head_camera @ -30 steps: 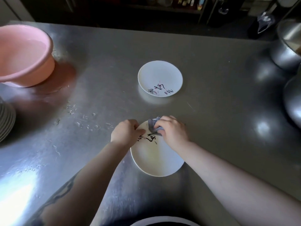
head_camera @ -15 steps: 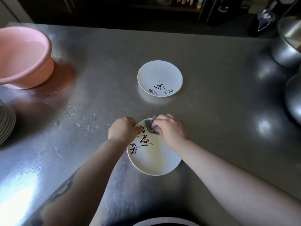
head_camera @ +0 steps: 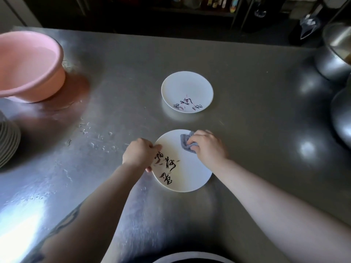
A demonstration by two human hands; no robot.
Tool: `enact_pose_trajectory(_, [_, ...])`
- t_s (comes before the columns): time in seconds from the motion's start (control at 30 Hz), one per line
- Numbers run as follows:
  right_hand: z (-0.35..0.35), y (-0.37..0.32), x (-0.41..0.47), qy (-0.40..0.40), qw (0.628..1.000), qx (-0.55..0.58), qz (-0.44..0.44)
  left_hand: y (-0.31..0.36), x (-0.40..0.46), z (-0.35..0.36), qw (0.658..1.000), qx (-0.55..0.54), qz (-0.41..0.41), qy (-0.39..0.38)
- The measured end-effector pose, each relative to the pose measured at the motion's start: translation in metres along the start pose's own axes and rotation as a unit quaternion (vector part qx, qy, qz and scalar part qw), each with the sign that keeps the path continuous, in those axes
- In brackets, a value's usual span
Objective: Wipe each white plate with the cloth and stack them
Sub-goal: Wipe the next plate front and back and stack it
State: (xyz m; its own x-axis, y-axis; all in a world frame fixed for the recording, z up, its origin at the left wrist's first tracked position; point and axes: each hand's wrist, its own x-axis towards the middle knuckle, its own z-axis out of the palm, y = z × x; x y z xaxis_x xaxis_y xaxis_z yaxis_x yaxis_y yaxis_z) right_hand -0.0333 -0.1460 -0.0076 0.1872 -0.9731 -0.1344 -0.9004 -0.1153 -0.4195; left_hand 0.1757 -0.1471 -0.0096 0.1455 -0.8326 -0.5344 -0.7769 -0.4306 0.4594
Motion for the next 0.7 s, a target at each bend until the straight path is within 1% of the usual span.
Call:
enact_pose_trajectory(0.1, [-0.006, 0.009, -0.009, 0.01, 1.0, -0.008, 0.016, -0.004, -0.008, 0.008, 0.999, -0.048, -0.013, 0.011])
enact_pose_trajectory(0.2, [-0.009, 0.015, -0.025, -0.008, 1.0, 0.005, 0.029, -0.006, -0.017, 0.011, 0.998, -0.054, -0.025, 0.025])
enact_pose_trajectory(0.37, [-0.004, 0.01, -0.065, 0.006, 0.995, 0.085, 0.042, -0.01, -0.033, 0.018, 0.997, -0.051, -0.043, 0.031])
enact_pose_trajectory(0.43, [0.001, 0.004, -0.08, 0.005, 0.993, 0.114, 0.029, -0.012, -0.038, 0.021, 0.996, -0.059, -0.05, 0.033])
enact_pose_trajectory(0.6, [0.011, -0.013, -0.103, -0.011, 0.995, 0.096, -0.011, -0.016, -0.045, 0.027, 0.994, -0.08, -0.055, 0.055])
enact_pose_trajectory(0.7, [0.011, -0.018, -0.105, -0.03, 0.994, 0.099, -0.038, -0.018, -0.047, 0.027, 0.994, -0.094, -0.037, 0.043])
